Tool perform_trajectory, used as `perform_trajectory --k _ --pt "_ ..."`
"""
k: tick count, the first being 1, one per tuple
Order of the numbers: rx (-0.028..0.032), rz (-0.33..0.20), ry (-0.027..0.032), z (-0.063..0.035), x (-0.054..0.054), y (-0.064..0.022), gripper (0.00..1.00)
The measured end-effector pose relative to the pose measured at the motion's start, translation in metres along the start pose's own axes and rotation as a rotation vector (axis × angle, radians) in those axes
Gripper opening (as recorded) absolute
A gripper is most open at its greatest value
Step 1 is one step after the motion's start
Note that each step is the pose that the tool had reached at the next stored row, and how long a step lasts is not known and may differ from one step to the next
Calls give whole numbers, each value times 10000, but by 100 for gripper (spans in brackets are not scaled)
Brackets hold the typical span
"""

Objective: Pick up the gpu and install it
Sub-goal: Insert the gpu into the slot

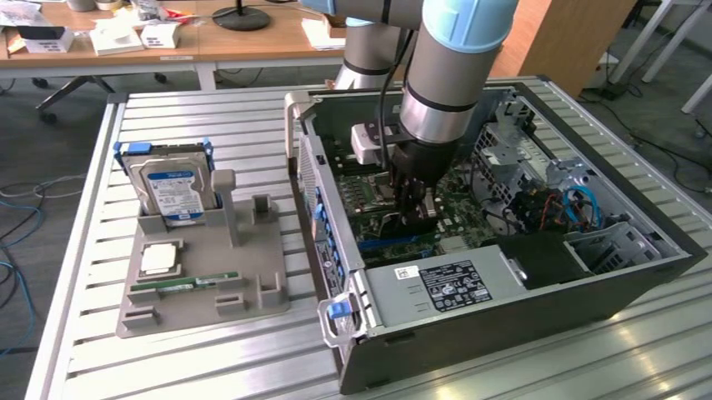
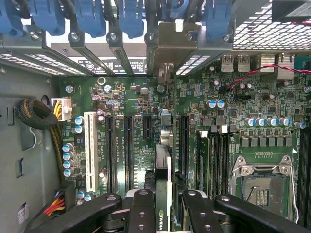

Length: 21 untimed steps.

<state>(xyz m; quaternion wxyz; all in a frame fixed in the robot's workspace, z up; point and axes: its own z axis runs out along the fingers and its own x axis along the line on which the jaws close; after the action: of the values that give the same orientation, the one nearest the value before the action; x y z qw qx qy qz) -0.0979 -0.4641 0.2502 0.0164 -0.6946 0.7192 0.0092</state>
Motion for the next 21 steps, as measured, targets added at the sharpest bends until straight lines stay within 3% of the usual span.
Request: perform_trajectory --k 13,15,16,21 --pt "1 0 0 0 0 0 26" --pt "0 0 0 0 0 0 27" --pt "0 0 0 0 0 0 33" --pt "0 0 -1 -1 0 0 33"
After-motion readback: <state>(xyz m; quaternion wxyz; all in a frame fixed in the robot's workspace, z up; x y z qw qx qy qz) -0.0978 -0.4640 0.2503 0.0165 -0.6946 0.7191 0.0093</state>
